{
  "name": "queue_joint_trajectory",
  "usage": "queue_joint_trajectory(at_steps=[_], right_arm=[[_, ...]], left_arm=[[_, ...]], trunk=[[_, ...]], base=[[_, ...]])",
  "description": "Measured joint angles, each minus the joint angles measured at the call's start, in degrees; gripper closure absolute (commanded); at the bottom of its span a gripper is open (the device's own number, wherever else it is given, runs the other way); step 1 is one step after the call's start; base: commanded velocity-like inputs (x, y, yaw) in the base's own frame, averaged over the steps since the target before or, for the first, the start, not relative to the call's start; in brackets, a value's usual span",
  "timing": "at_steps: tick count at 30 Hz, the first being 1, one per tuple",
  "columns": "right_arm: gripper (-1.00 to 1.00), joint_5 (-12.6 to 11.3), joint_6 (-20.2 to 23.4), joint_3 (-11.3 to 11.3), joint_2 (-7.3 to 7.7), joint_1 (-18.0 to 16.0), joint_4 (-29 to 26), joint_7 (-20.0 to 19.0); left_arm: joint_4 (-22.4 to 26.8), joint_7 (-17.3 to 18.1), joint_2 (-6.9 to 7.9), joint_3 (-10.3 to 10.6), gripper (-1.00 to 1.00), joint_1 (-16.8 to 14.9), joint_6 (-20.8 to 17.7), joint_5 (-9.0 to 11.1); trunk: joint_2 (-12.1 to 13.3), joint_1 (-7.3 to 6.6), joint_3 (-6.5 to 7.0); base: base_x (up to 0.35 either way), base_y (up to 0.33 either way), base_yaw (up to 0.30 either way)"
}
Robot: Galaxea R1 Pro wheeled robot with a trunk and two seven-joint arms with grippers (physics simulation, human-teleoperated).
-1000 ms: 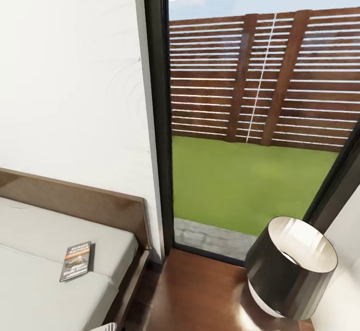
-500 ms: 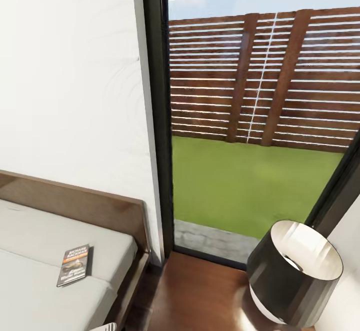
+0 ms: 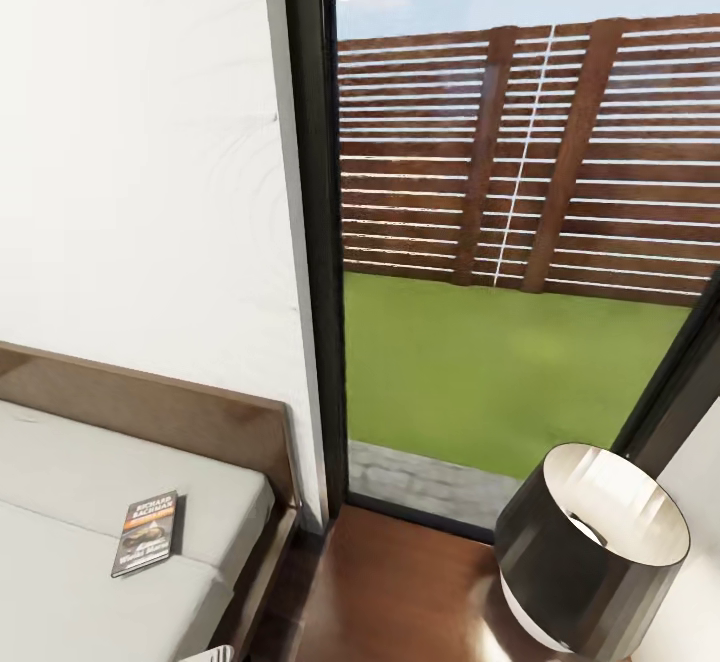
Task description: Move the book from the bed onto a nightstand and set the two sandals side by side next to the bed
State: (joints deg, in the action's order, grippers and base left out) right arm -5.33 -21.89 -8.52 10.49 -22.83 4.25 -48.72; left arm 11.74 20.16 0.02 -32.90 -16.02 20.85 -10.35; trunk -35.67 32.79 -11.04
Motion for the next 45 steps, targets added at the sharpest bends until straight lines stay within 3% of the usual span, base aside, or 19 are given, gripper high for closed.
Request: queue_joint_trajectory(at_steps=[45], right_arm=[[-1.00, 0.0, 0.0, 0.0, 0.02, 0.0, 0.0, -0.1]], left_arm=[[0.0, 0.1, 0.03, 0.0, -1.00, 0.0, 0.0, 0.0]], trunk=[[0.0, 0.00, 0.27]], base=[[0.019, 0.016, -0.034]])
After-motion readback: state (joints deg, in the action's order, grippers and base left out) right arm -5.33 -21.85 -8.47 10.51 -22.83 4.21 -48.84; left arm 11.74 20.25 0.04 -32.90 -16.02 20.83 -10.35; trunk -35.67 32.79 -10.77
